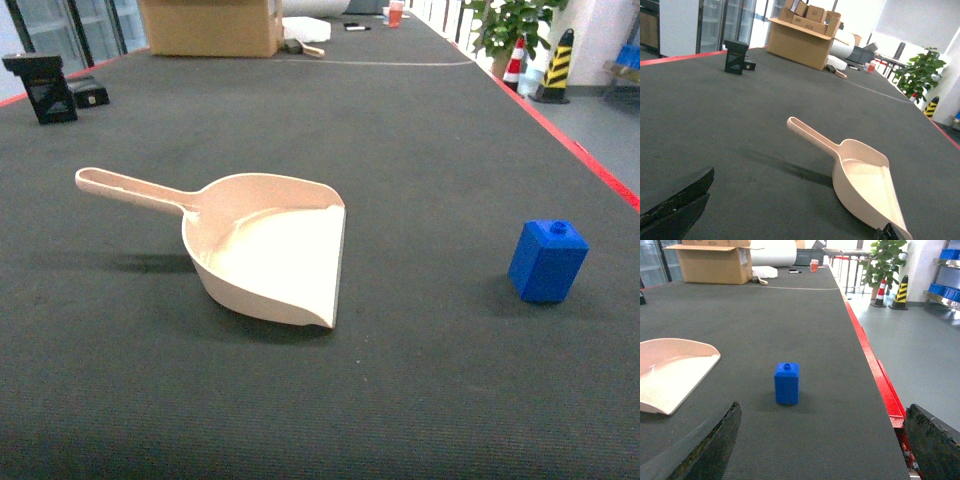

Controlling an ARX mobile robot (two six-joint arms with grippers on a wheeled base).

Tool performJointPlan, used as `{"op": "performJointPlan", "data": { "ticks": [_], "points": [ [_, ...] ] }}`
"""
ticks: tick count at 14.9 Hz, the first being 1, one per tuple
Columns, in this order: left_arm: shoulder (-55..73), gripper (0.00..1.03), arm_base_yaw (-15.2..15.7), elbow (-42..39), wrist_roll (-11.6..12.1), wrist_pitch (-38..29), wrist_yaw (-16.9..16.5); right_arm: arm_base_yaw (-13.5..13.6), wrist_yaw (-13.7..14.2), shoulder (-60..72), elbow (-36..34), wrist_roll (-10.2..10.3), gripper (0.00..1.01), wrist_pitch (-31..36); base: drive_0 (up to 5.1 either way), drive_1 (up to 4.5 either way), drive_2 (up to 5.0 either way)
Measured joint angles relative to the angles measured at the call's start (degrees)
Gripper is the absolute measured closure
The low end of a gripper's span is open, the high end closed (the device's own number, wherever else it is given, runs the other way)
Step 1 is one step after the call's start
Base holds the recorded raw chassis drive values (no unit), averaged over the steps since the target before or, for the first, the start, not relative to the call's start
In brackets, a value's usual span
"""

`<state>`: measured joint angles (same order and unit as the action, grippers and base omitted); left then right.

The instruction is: Place part in tray to right shelf

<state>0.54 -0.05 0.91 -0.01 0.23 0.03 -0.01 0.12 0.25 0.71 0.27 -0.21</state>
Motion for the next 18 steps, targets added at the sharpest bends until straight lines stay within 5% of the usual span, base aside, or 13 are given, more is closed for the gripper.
{"op": "performJointPlan", "data": {
  "ticks": [17,18],
  "points": [
    [0.00,0.05,0.00,0.00,0.00,0.00,0.00,0.00,0.00,0.00,0.00,0.00,0.03,0.00,0.0,0.00,0.0],
    [0.66,0.05,-0.94,0.37,-0.04,2.08,2.86,0.00,0.00,0.00,0.00,0.00,0.03,0.00,0.0,0.00,0.0]
  ]
}}
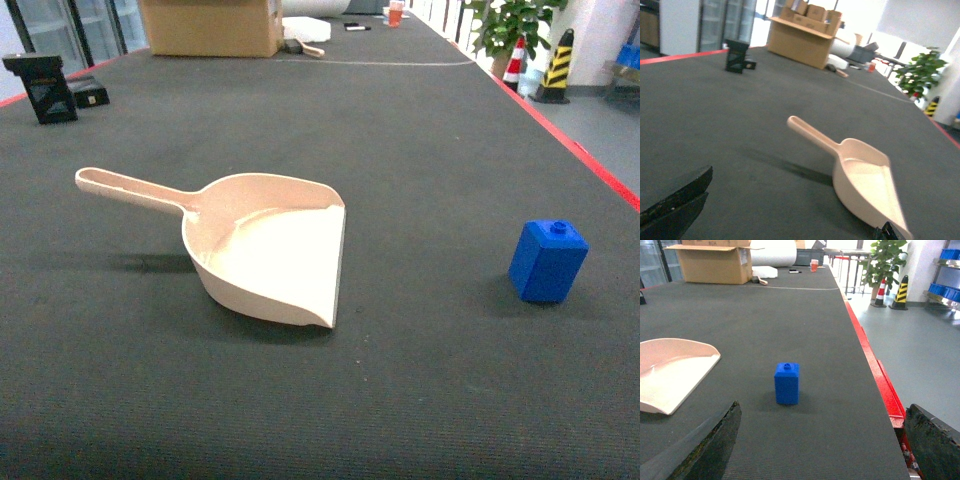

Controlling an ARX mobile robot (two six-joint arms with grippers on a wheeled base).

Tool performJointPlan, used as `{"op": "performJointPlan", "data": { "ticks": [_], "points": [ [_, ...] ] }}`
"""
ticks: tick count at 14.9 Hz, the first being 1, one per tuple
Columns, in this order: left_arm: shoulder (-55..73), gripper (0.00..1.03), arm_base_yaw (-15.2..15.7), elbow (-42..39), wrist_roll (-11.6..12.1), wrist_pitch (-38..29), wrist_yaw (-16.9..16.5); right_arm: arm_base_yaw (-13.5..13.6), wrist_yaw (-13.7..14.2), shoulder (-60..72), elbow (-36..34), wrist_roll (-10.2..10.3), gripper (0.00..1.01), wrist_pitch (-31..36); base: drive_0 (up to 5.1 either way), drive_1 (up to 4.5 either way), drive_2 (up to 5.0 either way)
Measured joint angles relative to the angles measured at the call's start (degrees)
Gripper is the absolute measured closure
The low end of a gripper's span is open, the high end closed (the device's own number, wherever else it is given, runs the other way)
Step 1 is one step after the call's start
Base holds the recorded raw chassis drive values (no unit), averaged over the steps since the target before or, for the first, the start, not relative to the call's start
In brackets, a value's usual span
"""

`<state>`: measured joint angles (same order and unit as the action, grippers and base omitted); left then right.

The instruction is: Place part in tray to right shelf

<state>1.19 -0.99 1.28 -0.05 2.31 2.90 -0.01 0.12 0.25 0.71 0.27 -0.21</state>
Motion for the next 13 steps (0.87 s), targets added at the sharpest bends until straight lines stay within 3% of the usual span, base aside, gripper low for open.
{"op": "performJointPlan", "data": {
  "ticks": [1,2,3,4,6,7,8,11,13],
  "points": [
    [4.09,0.05,-4.00,1.62,-0.94,2.51,7.50,0.00,0.02,0.00,0.00,0.00,0.03,-0.02,0.0,0.00,0.0],
    [10.49,0.05,-6.84,3.43,-2.10,0.87,12.41,0.00,0.00,0.00,0.00,0.00,0.03,-0.02,0.0,0.00,0.0],
    [17.11,0.05,-6.84,5.51,-4.87,-3.45,13.20,0.00,-0.02,0.00,0.00,-0.02,0.03,0.04,0.0,0.00,0.0],
    [28.72,0.05,-4.52,8.92,-12.17,-13.22,9.49,0.00,0.00,0.00,0.00,0.00,0.03,-0.02,0.0,0.00,0.0],
    [48.11,0.05,-1.66,15.06,-25.66,-26.36,2.47,0.00,0.00,0.00,0.00,0.00,0.03,0.00,0.0,0.00,0.0],
    [58.66,0.05,-0.26,18.27,-32.83,-32.06,1.03,0.00,0.00,0.00,0.00,0.00,0.03,0.00,0.0,0.00,0.0],
    [66.69,0.05,0.35,21.03,-37.81,-35.93,-0.61,0.00,0.00,0.00,0.00,0.00,0.03,0.00,0.0,0.00,0.0],
    [87.19,0.05,1.27,29.46,-47.45,-44.72,-5.07,0.00,0.02,0.00,0.00,0.00,0.03,0.00,0.0,0.00,0.0],
    [98.20,0.05,2.69,36.11,-52.43,-46.86,-4.07,0.00,0.00,0.00,0.00,0.00,0.03,0.00,0.0,0.00,0.0]
  ]
}}
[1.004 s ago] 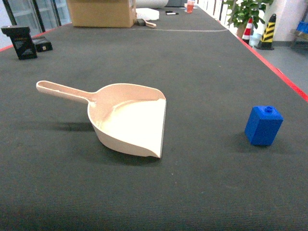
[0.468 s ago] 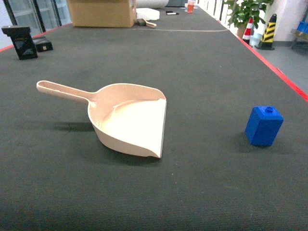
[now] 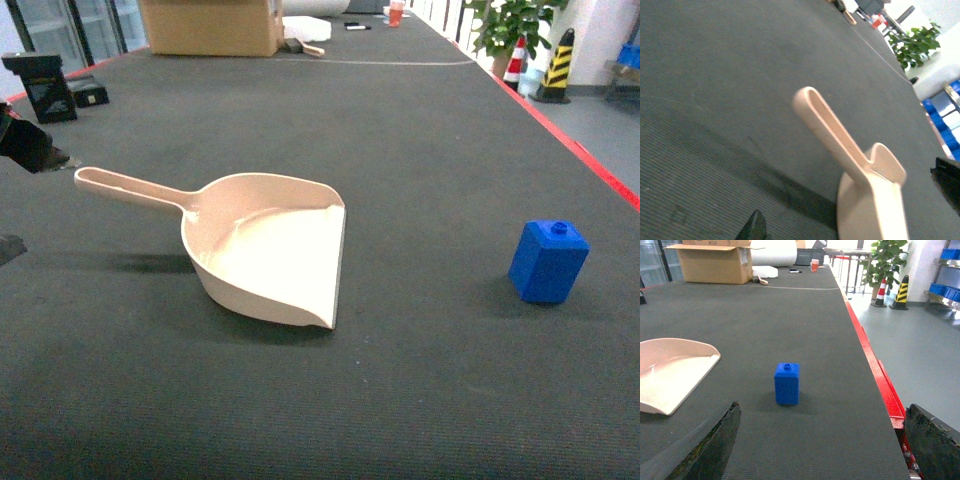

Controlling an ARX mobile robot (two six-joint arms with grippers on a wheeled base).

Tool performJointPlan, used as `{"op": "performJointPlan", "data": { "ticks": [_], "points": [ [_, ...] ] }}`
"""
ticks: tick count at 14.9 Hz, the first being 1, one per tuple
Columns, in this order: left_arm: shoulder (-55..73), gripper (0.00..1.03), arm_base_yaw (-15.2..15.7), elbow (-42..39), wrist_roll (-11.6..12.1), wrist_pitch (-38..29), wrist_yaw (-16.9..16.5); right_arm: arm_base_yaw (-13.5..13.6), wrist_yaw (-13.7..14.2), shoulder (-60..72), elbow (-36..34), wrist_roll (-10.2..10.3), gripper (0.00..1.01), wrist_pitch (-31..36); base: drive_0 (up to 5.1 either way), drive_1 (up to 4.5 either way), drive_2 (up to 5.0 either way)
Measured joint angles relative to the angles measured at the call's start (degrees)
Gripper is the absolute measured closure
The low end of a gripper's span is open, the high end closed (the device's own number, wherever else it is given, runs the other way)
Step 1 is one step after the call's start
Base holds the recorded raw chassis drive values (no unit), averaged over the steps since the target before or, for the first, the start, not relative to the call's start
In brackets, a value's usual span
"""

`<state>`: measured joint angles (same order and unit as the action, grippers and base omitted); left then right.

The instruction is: Place part in tray to right shelf

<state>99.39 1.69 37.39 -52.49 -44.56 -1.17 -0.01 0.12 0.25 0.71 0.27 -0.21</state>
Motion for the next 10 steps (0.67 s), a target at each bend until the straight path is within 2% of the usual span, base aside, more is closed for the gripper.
{"op": "performJointPlan", "data": {
  "ticks": [4,5,6,8,10],
  "points": [
    [0.50,0.05,-0.07,0.39,-1.11,0.02,0.46,0.00,0.02,0.00,0.00,0.00,0.03,0.02,0.0,0.00,0.0],
    [0.72,0.05,-0.11,0.37,-2.49,-1.18,-3.76,0.00,0.00,0.00,0.00,0.00,0.03,0.00,0.0,0.00,0.0],
    [2.97,0.05,-0.52,2.43,-3.58,-1.95,-5.40,0.00,0.00,0.00,0.00,0.00,0.03,0.00,0.0,0.00,0.0],
    [10.62,0.05,-1.38,8.20,-5.27,-2.32,-7.17,0.00,0.00,0.00,0.00,0.00,0.03,-0.02,0.0,0.00,0.0],
    [12.74,0.05,-1.38,9.51,-6.12,-2.84,-7.02,0.00,0.02,0.00,0.00,0.00,0.03,0.02,0.0,0.00,0.0]
  ]
}}
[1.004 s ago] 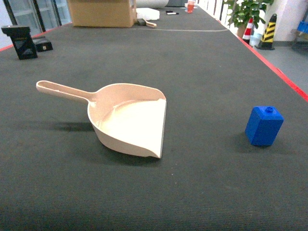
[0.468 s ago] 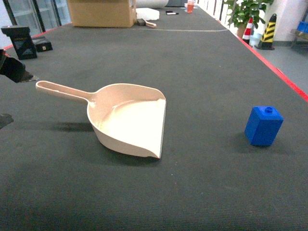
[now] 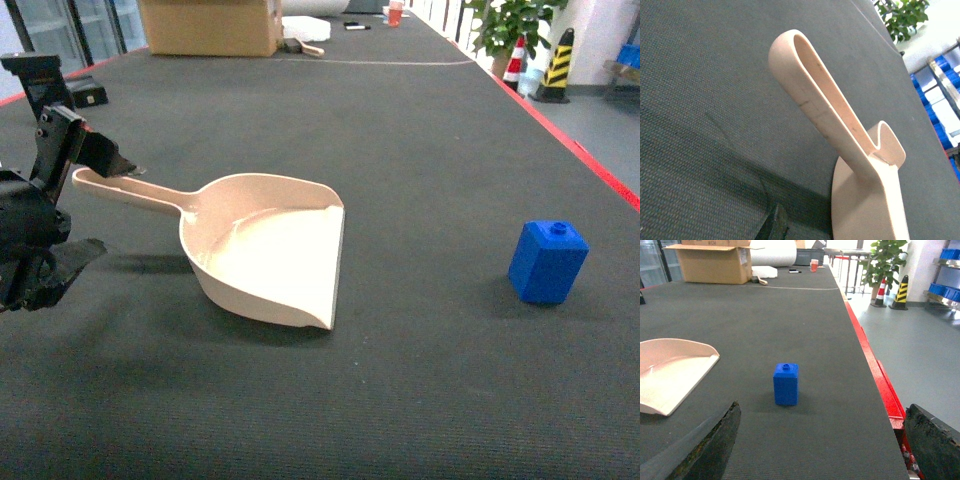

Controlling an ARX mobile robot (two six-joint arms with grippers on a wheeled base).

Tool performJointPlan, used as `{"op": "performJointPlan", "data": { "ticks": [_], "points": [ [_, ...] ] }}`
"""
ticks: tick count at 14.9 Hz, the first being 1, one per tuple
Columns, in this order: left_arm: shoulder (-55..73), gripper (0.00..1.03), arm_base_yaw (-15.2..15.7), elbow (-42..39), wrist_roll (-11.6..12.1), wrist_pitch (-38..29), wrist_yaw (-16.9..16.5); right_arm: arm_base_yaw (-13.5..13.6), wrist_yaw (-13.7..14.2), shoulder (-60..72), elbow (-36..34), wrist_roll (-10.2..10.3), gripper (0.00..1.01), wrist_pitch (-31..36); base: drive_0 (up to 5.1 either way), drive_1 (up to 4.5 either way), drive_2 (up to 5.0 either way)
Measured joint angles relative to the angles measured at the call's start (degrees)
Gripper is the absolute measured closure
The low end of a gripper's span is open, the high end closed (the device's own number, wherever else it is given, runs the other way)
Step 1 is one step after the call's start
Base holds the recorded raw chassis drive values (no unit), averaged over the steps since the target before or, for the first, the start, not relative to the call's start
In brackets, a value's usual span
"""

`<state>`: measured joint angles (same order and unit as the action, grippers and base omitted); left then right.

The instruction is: Place part in tray to right shelf

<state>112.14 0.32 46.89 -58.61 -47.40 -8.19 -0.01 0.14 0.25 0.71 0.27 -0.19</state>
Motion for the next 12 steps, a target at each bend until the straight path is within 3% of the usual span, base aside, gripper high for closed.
{"op": "performJointPlan", "data": {
  "ticks": [5,11,12],
  "points": [
    [6.82,0.05,0.98,9.79,-1.44,1.03,-0.09,0.00,-0.02,0.00,0.00,0.00,0.03,-0.02,0.0,0.00,0.0],
    [19.96,0.05,3.30,28.63,-2.69,5.01,-0.98,0.00,-0.02,0.00,0.00,0.00,0.03,-0.02,0.0,0.00,0.0],
    [20.98,0.12,3.52,30.34,-2.73,6.91,-0.61,0.00,0.00,0.00,0.00,0.00,0.03,-0.02,0.0,0.00,0.0]
  ]
}}
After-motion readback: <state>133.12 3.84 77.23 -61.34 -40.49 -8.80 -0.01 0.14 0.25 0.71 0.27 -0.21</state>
